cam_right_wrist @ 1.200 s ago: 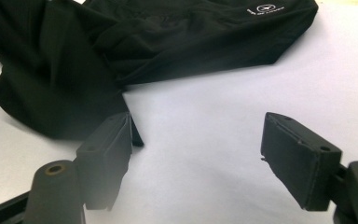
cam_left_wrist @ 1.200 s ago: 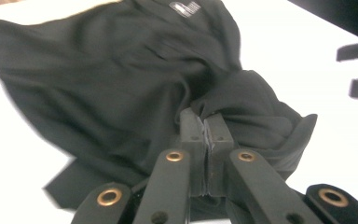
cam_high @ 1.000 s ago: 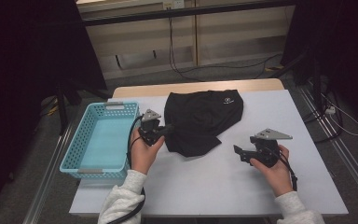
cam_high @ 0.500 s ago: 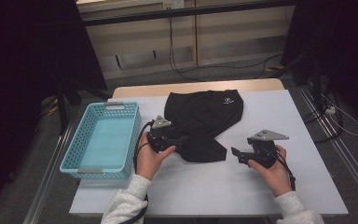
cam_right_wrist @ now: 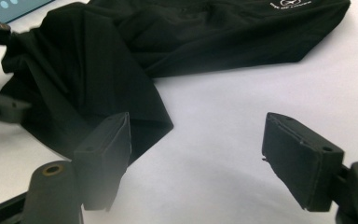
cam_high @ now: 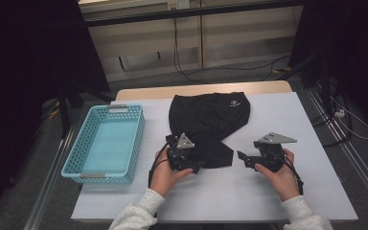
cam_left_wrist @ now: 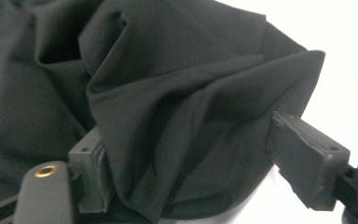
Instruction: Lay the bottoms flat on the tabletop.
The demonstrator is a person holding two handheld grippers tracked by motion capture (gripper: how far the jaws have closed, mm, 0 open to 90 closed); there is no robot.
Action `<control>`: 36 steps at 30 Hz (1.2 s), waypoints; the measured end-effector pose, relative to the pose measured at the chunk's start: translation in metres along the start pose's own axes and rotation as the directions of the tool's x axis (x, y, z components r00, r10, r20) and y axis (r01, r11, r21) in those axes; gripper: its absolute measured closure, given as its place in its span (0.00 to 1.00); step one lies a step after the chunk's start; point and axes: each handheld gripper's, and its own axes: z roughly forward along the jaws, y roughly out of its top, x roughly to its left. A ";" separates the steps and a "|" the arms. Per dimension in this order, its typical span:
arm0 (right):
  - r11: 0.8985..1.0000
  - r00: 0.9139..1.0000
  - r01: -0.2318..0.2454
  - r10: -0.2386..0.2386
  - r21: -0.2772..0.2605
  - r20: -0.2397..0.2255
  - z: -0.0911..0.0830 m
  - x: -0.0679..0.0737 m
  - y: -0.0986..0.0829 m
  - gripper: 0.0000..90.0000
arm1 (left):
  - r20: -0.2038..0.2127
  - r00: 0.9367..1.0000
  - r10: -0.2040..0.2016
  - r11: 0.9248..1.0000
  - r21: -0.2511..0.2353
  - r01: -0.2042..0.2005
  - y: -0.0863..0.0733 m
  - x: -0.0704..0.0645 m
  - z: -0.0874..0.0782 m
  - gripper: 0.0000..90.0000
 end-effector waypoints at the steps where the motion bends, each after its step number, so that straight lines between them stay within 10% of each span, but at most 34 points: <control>1: 1.000 1.000 -0.003 0.003 0.000 0.003 0.000 -0.001 0.000 0.26 | -0.005 1.000 -0.005 1.000 0.000 0.005 -0.001 0.000 0.002 0.22; 8: 1.000 0.999 -0.024 0.025 -0.016 0.030 -0.004 -0.007 0.000 0.27 | -0.021 0.999 0.030 1.000 0.005 -0.030 -0.001 -0.008 0.005 0.23; 16: 0.999 0.999 -0.031 0.032 -0.014 0.037 -0.004 -0.008 -0.001 0.28 | 0.016 0.999 0.039 0.999 0.005 -0.039 0.000 -0.009 0.000 0.73; 20: 1.000 0.999 -0.027 0.028 -0.011 0.036 -0.003 -0.007 -0.001 0.28 | 0.028 0.999 -0.015 1.000 0.011 0.015 0.001 -0.007 0.000 0.94; 26: 1.000 0.999 -0.026 0.026 -0.005 0.027 -0.001 -0.007 -0.001 0.28 | 0.027 0.995 -0.097 0.995 -0.015 0.097 0.009 0.002 -0.008 0.96; 36: 1.000 1.000 0.007 -0.007 0.020 0.000 0.012 0.001 0.004 0.26 | -0.073 0.970 -0.230 0.959 -0.188 0.213 0.034 0.051 -0.052 0.96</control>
